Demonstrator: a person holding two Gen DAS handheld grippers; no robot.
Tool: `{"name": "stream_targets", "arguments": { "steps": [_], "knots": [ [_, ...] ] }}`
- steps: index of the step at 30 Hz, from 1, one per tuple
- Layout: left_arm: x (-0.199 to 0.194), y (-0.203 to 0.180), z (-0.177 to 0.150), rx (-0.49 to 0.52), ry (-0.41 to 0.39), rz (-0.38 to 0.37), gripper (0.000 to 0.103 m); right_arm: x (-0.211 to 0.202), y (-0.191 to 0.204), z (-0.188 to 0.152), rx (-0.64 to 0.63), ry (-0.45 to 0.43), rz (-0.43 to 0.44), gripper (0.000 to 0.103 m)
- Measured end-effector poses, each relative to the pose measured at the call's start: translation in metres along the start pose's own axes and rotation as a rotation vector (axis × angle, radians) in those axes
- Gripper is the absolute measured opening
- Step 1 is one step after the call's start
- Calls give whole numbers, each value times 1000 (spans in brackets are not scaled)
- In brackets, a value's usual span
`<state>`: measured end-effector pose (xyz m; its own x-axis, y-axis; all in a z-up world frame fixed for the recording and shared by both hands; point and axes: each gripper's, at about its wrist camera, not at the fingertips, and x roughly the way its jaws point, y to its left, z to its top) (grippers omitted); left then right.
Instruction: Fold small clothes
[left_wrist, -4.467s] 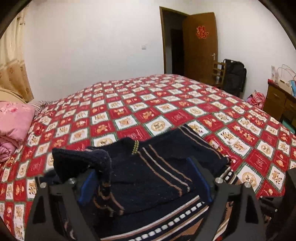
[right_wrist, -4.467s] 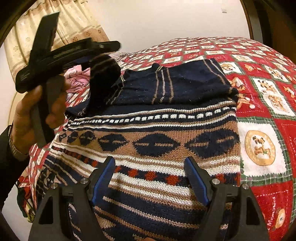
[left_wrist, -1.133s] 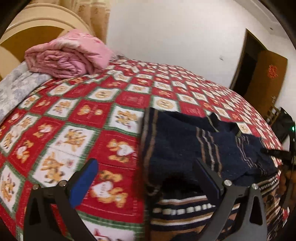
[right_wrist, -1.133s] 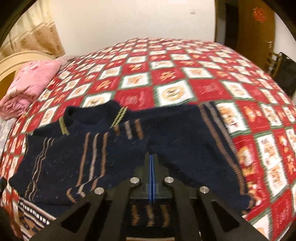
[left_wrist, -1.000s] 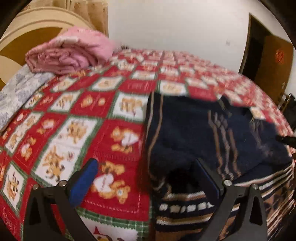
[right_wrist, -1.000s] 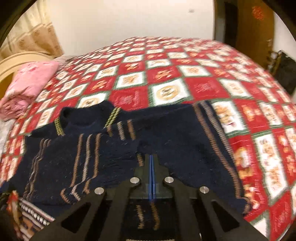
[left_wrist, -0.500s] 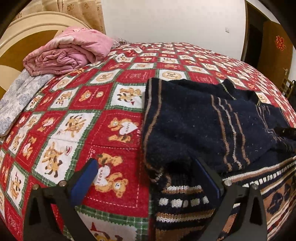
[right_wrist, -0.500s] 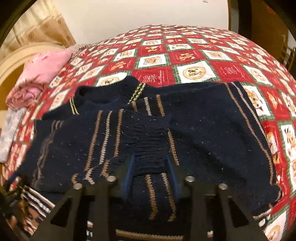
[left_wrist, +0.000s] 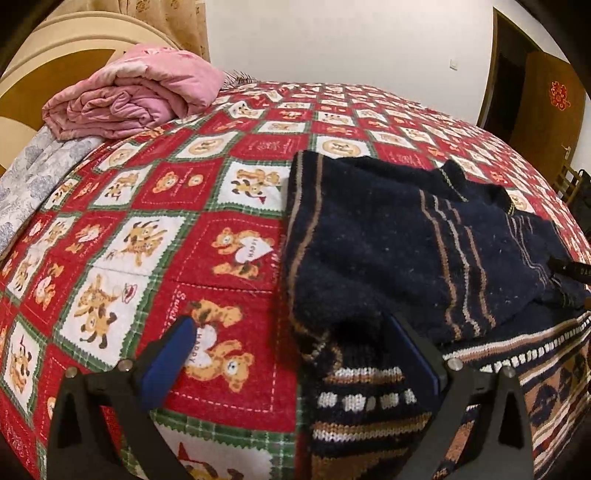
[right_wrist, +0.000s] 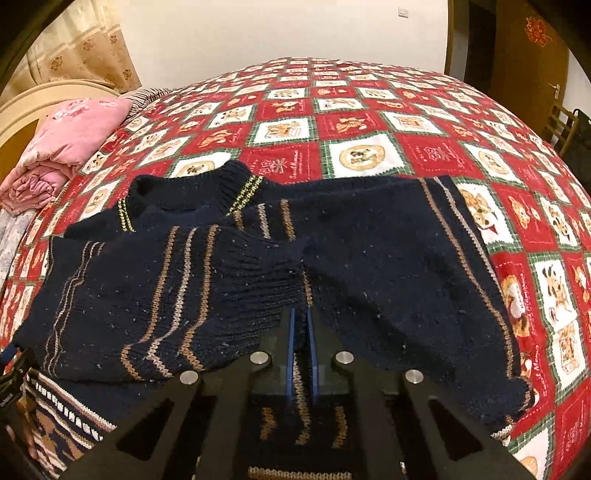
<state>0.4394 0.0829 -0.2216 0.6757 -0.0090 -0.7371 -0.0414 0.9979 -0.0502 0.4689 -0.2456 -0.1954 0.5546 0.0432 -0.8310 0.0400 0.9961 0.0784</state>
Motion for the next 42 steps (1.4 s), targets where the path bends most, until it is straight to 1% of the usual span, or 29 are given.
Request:
{"name": "stream_targets", "arguments": {
  "steps": [2, 4, 5, 7, 9, 11, 12, 13, 14, 15, 16, 17, 18, 20, 21, 22, 23, 24, 25, 29, 32, 33, 34, 35, 36, 38, 39, 40, 42],
  "knots": [
    [-5, 3, 0, -15, -20, -1, 103, -2, -1, 0, 0, -7, -2, 5],
    [-18, 11, 1, -49, -87, -13, 103, -4, -2, 2, -1, -12, -11, 1],
    [-25, 15, 4, -54, -116, -20, 103, -4, -5, 2, 1, -14, -11, 1],
    [-35, 20, 12, -64, -162, 2, 103, -1, -9, 2, -5, 1, 2, 0],
    [-35, 27, 24, -88, -166, 5, 103, 1, -14, 0, 11, -7, 22, 0],
    [-26, 32, 33, -109, -138, 35, 103, -3, -24, 1, 85, -26, 102, 1],
    [-19, 33, 34, -112, -115, 45, 103, -5, -28, 2, 130, -31, 139, 3],
    [-12, 33, 34, -108, -86, 44, 103, -6, -29, 2, 152, -29, 155, 20],
    [-6, 32, 32, -100, -61, 38, 103, -7, -29, 3, 166, -20, 183, 41],
    [-1, 29, 29, -86, -35, 32, 103, -7, -28, 3, 165, -11, 218, 84],
    [4, 26, 24, -70, -21, 31, 103, -7, -25, 3, 162, -12, 238, 89],
    [7, 23, 20, -50, -8, 39, 103, -7, -21, 2, 146, -15, 257, 88],
    [10, 21, 16, -39, 6, 46, 103, -6, -14, 1, 110, -9, 253, 87],
    [12, 20, 13, -38, 25, 42, 103, -1, -5, -1, 73, 1, 185, 71],
    [13, 19, 11, -34, 42, 38, 103, 6, -2, -2, 64, 31, 155, 45],
    [13, 18, 11, -32, 52, 36, 103, 9, -1, -4, 54, 42, 127, 36],
    [11, 18, 9, -29, 51, 30, 103, 8, 3, -4, 30, 29, 110, 32],
    [11, 17, 8, -21, 50, 26, 103, 5, 10, -4, -6, 25, 98, 15],
    [11, 16, 7, -14, 50, 23, 103, 1, 12, -4, -17, 18, 77, 9],
    [5, 16, 2, -7, 33, -7, 103, -13, 14, -5, -57, -15, 3, 8],
    [5, 13, 2, 6, 22, -11, 103, -2, 1, -5, -41, 12, -26, 8],
    [5, 12, 2, 12, 21, -7, 103, 4, 0, -6, -43, 19, -18, 8],
    [6, 11, 2, 19, 24, -2, 103, 5, 2, -5, -72, 1, -17, 9],
    [6, 11, 3, 19, 28, 1, 103, 4, 0, -4, -72, -5, -10, 9],
    [6, 12, 3, 14, 30, 2, 103, 3, -4, -3, -49, 2, 6, 13],
    [0, 14, 1, 1, 30, -5, 103, -3, -13, -4, -7, 22, 44, 36],
    [-4, 15, -2, 0, 28, -12, 103, -11, -21, -6, 24, 33, 93, 57],
    [-10, 15, -6, 5, 29, -14, 103, -18, -27, -10, 45, 31, 120, 60],
    [-23, 14, -18, 17, 30, -16, 103, -34, -36, -21, 46, 33, 122, 60]
  ]
}}
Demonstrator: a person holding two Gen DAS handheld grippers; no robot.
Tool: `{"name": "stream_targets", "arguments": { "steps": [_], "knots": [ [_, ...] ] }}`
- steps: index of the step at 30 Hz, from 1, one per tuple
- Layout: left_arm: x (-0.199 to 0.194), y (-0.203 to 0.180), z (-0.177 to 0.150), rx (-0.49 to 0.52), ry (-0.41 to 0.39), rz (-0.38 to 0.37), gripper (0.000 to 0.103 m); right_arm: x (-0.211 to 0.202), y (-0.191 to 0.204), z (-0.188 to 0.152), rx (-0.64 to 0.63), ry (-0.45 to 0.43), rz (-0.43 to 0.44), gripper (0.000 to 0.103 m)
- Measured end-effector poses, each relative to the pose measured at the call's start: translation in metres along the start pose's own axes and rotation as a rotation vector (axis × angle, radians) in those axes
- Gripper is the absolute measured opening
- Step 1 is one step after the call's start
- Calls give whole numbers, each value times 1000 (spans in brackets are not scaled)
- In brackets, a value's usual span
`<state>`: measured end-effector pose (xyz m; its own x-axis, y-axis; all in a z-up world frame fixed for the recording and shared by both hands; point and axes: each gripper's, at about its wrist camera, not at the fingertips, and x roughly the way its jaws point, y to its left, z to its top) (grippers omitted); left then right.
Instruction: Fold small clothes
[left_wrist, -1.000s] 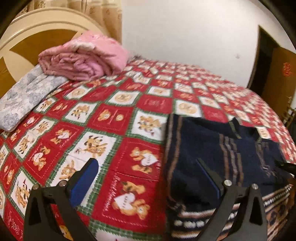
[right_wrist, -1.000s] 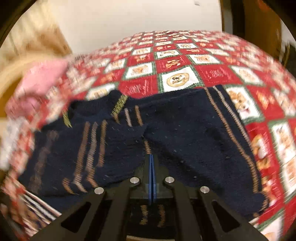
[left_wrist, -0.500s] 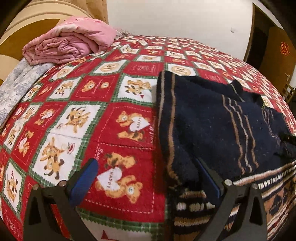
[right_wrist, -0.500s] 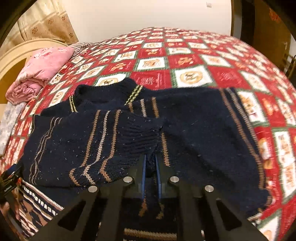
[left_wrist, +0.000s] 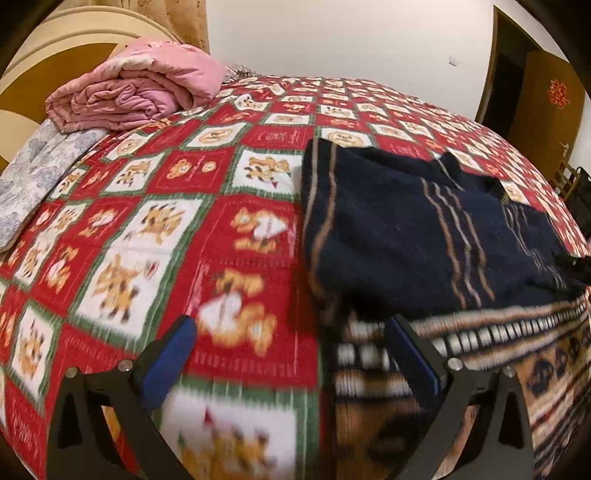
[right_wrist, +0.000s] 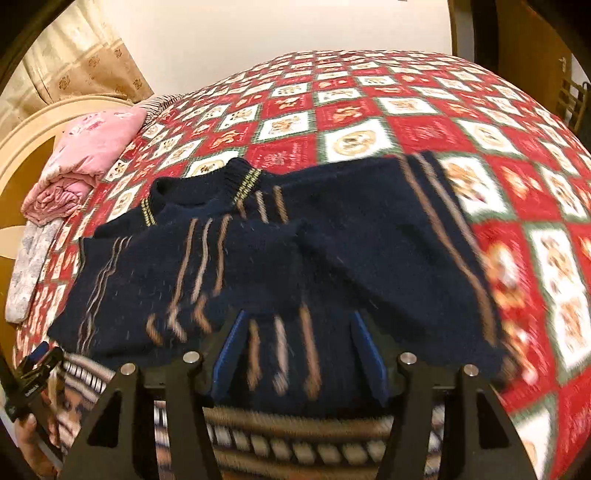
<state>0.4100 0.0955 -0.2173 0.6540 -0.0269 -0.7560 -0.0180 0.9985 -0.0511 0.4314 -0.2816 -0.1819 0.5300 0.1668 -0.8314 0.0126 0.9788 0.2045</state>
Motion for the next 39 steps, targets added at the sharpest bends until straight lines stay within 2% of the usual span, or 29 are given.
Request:
{"name": "stream_targets", "arguments": {
  "steps": [6, 12, 16, 21, 26, 30, 39],
  "knots": [
    [-51, -2, -39, 4, -23, -45, 103, -57, -27, -52, -44, -5, -16, 60],
    [-89, 1, -77, -24, -35, -56, 103, -99, -61, -112, -11, -18, -35, 60],
    [-110, -1, -105, -45, -34, -61, 103, -115, -65, -147, -19, -16, -44, 60],
    [-130, -4, -143, -76, -7, -106, 103, -148, -59, -194, -67, -27, -35, 60],
    [-135, -9, -170, -86, 21, -117, 102, -161, -59, -222, -51, -33, -18, 60],
    [-138, -12, -185, -100, 49, -143, 94, -164, -57, -243, -41, -28, -13, 60],
    [-149, -33, -204, -24, 60, -161, 86, -175, -55, -270, -24, -40, -5, 60]
  ]
}}
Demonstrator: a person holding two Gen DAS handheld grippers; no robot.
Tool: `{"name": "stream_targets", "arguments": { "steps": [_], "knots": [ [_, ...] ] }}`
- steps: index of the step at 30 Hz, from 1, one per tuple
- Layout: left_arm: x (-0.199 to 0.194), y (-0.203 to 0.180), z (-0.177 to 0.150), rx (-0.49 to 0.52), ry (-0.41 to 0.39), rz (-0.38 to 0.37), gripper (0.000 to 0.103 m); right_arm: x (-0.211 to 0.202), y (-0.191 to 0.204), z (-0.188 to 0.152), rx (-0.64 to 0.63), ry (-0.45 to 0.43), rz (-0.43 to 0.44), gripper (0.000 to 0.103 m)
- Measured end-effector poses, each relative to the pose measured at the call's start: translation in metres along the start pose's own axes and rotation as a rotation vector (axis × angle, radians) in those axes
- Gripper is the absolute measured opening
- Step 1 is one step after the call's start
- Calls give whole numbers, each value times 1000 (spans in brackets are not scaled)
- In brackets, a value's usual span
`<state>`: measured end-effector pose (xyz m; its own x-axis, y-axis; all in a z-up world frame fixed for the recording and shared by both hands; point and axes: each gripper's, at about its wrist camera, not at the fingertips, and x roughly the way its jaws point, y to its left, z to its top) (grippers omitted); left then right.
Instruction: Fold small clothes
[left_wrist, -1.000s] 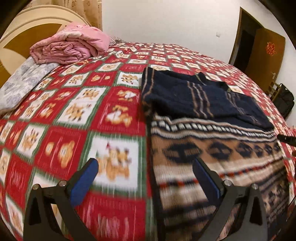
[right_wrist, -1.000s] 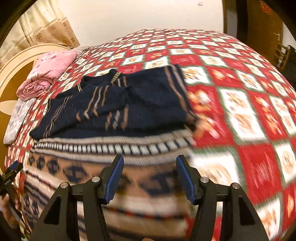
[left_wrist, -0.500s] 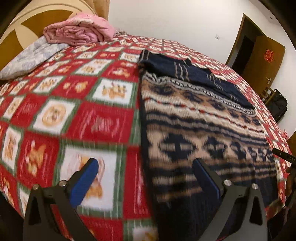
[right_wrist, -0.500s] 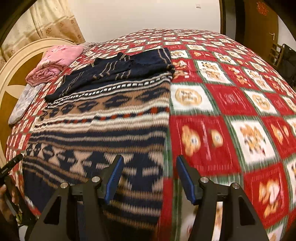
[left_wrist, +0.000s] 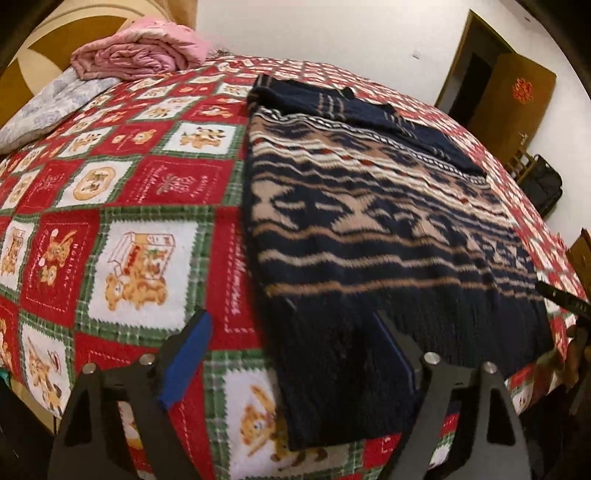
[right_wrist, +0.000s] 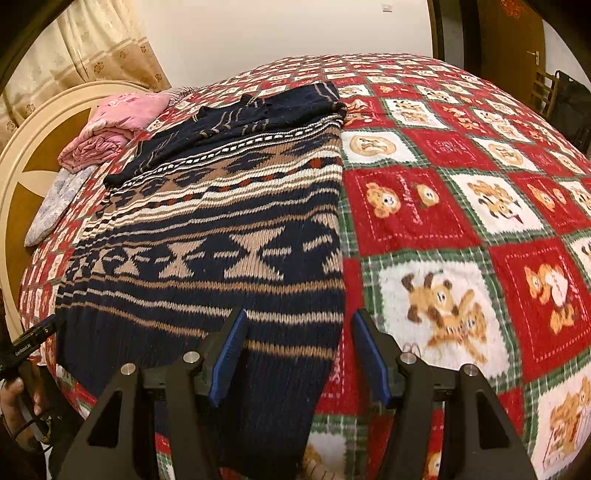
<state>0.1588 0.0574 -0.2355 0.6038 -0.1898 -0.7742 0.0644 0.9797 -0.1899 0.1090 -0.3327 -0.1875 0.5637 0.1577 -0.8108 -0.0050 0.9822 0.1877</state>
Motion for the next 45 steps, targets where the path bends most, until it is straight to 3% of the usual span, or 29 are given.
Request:
{"name": "stream_targets", "arguments": {
  "steps": [13, 20, 24, 28, 31, 34, 36, 37, 38, 39, 40, 45],
  "knots": [
    [-7, -14, -20, 57, 8, 12, 73, -16, -3, -33, 20, -18, 9, 60],
    [-12, -19, -25, 66, 10, -1, 51, -25, 0, -50, 25, -18, 8, 60],
    [-13, -18, -24, 42, 14, -28, 50, -28, 1, -58, 41, -10, 40, 59],
    [-10, -19, -25, 52, 14, -36, 50, -27, 1, -61, 62, -5, 77, 48],
    [-9, -18, -26, 37, 4, -61, 60, -23, 1, -62, 65, -2, 83, 47],
    [-9, -18, -25, 33, 6, -74, 62, -22, 2, -63, 69, -1, 89, 46],
    [-10, -18, -26, 32, 2, -89, 61, -23, 2, -65, 70, -1, 93, 38],
    [-10, -19, -26, 43, -5, -86, 53, -23, 3, -65, 67, -1, 87, 27],
    [-11, -19, -27, 58, -16, -66, 31, -23, 3, -65, 67, 0, 89, 20],
    [-12, -18, -26, 57, -20, -78, 18, -23, 2, -66, 76, 2, 107, 13],
    [-13, -14, -24, 40, -19, -120, 12, -24, 1, -66, 85, 0, 116, 12],
    [-11, 3, -20, -65, -14, -216, 11, -28, -3, -66, 116, -21, 143, 9]
  ]
}}
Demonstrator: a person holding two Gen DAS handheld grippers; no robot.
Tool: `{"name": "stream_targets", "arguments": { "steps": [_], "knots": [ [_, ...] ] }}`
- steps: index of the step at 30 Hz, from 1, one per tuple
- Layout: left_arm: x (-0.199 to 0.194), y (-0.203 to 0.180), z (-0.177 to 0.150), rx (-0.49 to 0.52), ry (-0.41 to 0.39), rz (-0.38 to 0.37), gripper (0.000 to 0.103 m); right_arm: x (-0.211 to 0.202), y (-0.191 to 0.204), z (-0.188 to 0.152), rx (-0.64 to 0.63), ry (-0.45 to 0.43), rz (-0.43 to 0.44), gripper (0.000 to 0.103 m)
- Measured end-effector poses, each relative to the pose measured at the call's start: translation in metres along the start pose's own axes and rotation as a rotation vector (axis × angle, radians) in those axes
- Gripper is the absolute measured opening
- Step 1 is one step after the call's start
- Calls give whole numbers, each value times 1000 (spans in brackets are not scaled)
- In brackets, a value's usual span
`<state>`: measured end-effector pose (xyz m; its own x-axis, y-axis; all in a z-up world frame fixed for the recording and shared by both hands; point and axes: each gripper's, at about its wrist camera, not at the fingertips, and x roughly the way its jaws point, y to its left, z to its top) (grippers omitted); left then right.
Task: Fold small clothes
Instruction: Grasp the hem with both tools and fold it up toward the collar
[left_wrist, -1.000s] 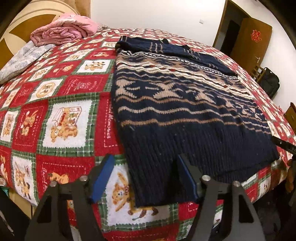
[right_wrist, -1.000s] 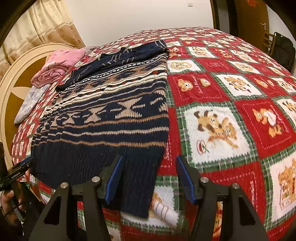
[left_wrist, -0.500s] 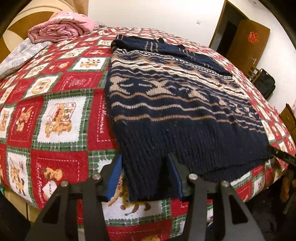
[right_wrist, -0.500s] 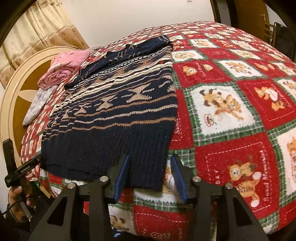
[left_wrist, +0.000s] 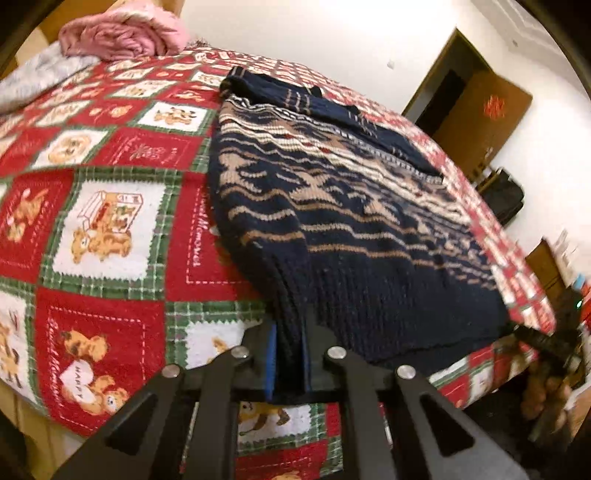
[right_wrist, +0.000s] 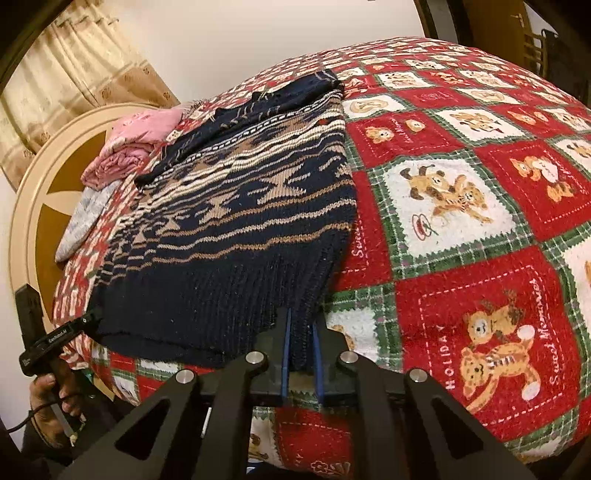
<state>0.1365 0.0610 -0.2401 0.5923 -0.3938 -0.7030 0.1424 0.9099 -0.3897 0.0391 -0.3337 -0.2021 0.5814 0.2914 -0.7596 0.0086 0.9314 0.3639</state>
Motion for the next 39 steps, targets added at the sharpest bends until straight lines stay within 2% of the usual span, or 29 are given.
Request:
{"name": "stream_targets", "arguments": {
  "steps": [2, 5, 16, 20, 28, 34, 39],
  "knots": [
    [-4, 5, 3, -45, -14, -47, 11, -5, 0, 1, -1, -19, 10, 9],
    [-14, 3, 7, -51, -55, -81, 11, -13, 3, 5, -9, -54, 37, 8],
    [-29, 0, 27, -55, -106, -134, 11, -34, 11, 31, -42, -118, 86, 8],
    [-35, -2, 43, -29, -146, -138, 11, -41, 19, 51, -81, -152, 79, 8],
    [-34, -11, 78, 14, -173, -152, 11, -40, 30, 90, -123, -195, 73, 8],
    [-30, -11, 112, 1, -202, -178, 11, -36, 39, 125, -134, -225, 78, 8],
    [-21, -12, 147, -5, -220, -181, 11, -25, 46, 167, -135, -238, 68, 8]
  ]
}}
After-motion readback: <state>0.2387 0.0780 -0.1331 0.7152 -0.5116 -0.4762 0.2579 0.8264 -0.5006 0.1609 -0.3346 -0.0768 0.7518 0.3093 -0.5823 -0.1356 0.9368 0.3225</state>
